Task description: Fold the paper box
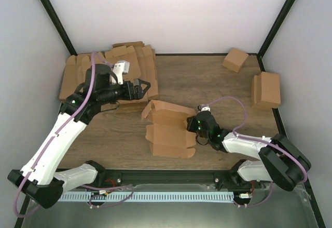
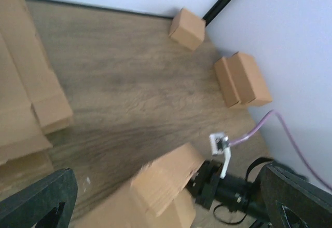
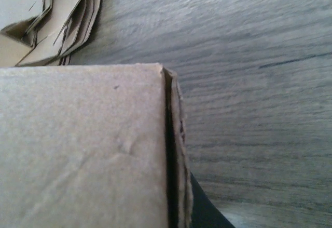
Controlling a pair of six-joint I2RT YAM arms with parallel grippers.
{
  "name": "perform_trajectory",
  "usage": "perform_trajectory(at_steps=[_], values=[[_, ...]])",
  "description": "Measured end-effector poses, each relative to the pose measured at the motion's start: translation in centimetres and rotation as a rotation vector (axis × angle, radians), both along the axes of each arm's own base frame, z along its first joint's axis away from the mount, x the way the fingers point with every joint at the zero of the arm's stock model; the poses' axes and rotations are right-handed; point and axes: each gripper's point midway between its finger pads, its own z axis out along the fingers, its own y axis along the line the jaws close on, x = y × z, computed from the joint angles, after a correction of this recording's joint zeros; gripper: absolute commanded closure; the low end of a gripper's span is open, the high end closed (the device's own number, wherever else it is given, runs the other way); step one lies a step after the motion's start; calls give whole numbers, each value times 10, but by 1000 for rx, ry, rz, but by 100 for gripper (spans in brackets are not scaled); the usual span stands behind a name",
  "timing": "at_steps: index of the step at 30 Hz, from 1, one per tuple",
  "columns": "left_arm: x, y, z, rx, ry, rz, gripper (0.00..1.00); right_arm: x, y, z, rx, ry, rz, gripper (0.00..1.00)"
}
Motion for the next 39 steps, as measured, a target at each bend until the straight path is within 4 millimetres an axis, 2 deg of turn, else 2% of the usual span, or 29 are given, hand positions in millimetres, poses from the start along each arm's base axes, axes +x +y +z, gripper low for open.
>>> perform_trajectory(at_steps=[3,7,9,11,15,17,21,24,26,31,36,39], values=[[-2,2,-19,33,55,4,0,7,-3,6,1,12,-56,99],[-8,5,-30,38,88,10,0,5,-9,7,6,23,-87,99],[-18,8,-46,38,128,6,0,4,-10,11,29,21,-102,99],[-22,7,-52,33,146,-5,0,3,-12,14,53,22,-116,99],[-44,6,-67,10,184,-64,0,1,-16,12,76,46,-151,99],[-55,7,-64,-14,175,-88,0,0,-19,9,78,59,-174,99],[-80,8,-41,-102,118,-144,0,-2,-25,5,76,84,-218,99],[-93,7,-39,-159,113,-175,1,0,-27,11,102,77,-241,99],[-98,5,-51,-183,142,-187,3,0,-28,15,118,71,-252,99],[-103,0,-95,-206,269,-188,8,2,-29,17,134,70,-274,99],[-108,-12,-114,-231,324,-212,10,4,-28,16,140,67,-279,99],[-108,-20,-120,-219,338,-225,15,3,-28,14,136,73,-278,99]])
